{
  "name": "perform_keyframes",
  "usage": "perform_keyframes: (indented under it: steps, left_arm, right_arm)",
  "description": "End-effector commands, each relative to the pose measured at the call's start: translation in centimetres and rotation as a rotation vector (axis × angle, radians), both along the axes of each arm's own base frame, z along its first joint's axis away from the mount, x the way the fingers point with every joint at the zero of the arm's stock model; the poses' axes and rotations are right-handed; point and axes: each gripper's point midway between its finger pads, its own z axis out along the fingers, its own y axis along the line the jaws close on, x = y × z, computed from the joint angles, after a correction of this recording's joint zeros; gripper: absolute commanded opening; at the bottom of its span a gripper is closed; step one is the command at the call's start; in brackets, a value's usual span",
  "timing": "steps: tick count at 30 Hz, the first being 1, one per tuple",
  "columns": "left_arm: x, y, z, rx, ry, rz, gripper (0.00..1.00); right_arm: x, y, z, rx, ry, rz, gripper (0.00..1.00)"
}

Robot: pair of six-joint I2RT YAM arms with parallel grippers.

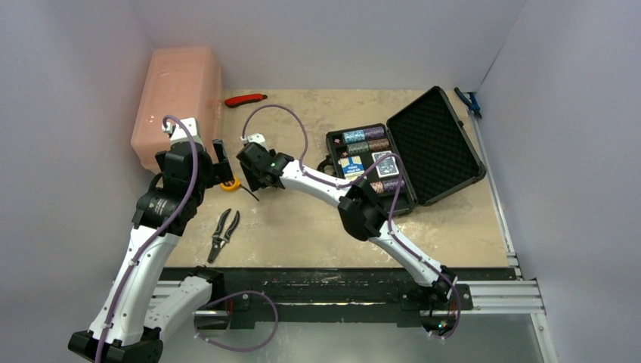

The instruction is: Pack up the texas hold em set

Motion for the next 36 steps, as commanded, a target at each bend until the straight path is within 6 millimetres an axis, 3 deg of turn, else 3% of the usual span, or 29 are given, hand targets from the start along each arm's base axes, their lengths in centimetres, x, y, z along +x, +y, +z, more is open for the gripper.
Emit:
perform_keyframes:
  steps: [1,8,14,24,32,36]
  left_arm:
    - [0.2,-0.3,1.5,-0.022,-0.053,-0.008,1.0]
    - [0.2,-0.3,1.5,-0.02,-0.054,-0.007,1.0]
    - [0.2,-0.4,1.4,-0.02,-0.05,-0.01,1.0]
    - [0.3,-0.4,1.3,-0.018,-0.05,-0.014,1.0]
    - [0.6,-0.5,1.0,-0.01,-0.043,-0.018,1.0]
    - [0.7,-0.5,0.9,-0.006,-0.039,-0.018,1.0]
  right_arm:
    - [-0.3,0.0,-2.1,-0.052,-0.011,0.012,0.68]
    - [-0.5,-0.4,-2.9,-0.082,-0.014,0.014,0.62]
    - [-0.6,-0.6,-2.4,-0.082,-0.021,0.011,0.44]
    - [-0.9,-0.8,3.2,-0.005,-0.085,-0.006,0.01]
    - [-1.9,-2.8,9.0,0.058,-0.131,-0.033,0.0]
    - [-2.4,-4.5,10.8,0.065,-0.144,-0.065,0.0]
